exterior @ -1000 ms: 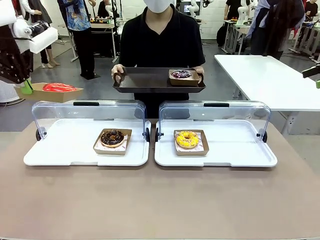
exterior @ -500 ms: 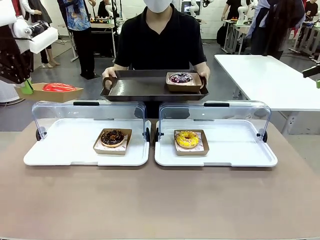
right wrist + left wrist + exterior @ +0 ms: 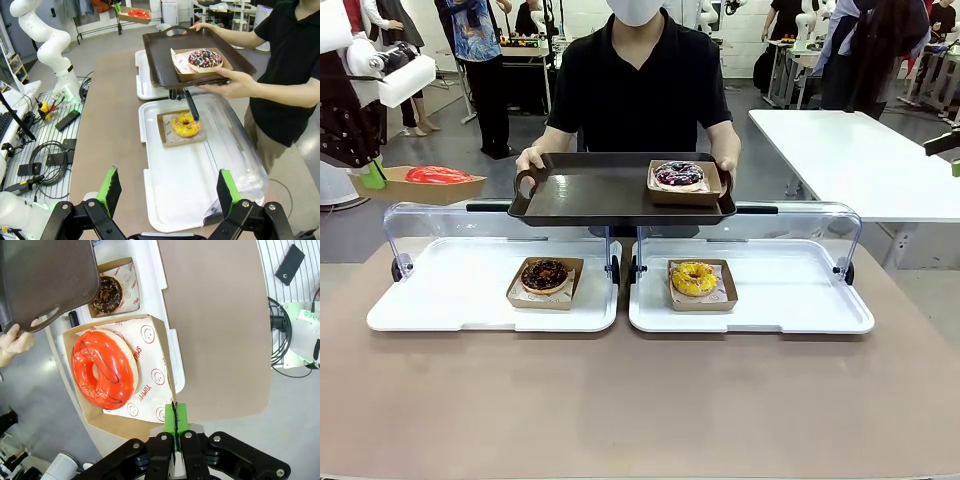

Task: Provide the desired donut to the person.
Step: Place the picked Paper togo box onto the Handle tray extended by the person.

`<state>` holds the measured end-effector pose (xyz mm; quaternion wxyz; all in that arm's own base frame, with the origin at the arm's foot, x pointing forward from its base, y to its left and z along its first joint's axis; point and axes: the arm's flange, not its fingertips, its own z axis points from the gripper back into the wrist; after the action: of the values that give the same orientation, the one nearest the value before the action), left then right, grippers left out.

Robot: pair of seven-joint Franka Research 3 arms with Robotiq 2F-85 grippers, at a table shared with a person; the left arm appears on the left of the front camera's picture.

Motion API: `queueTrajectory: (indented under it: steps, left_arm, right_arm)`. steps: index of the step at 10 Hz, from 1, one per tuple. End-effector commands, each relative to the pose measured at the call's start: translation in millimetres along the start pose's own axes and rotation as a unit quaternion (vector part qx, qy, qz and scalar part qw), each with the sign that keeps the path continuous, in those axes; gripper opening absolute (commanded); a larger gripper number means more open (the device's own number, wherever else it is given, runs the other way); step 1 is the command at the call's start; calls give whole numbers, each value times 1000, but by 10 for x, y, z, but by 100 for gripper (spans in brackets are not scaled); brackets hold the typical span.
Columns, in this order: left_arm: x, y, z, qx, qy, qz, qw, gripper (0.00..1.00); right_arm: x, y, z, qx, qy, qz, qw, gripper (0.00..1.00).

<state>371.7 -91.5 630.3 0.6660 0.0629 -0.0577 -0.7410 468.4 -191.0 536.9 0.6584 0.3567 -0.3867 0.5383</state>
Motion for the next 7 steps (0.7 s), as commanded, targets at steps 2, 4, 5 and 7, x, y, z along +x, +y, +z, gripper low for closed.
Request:
queueTrajectory:
  steps: [2, 4, 5, 7]
  left_arm:
    - [12, -23, 18, 1, 2, 0, 1000, 0]
    - [12, -23, 18, 1, 2, 0, 1000, 0]
    - [0, 0, 0, 0, 0, 0, 1000, 1]
    - [254, 124, 217, 39, 2, -10, 999, 1]
  right_arm:
    - [-2, 5, 0, 4, -3, 3, 1000, 100]
    - [-2, 5, 0, 4, -3, 3, 1000, 100]
    - [-2, 5, 0, 4, -3, 3, 1000, 100]
    - [-2, 5, 0, 4, -3, 3, 1000, 100]
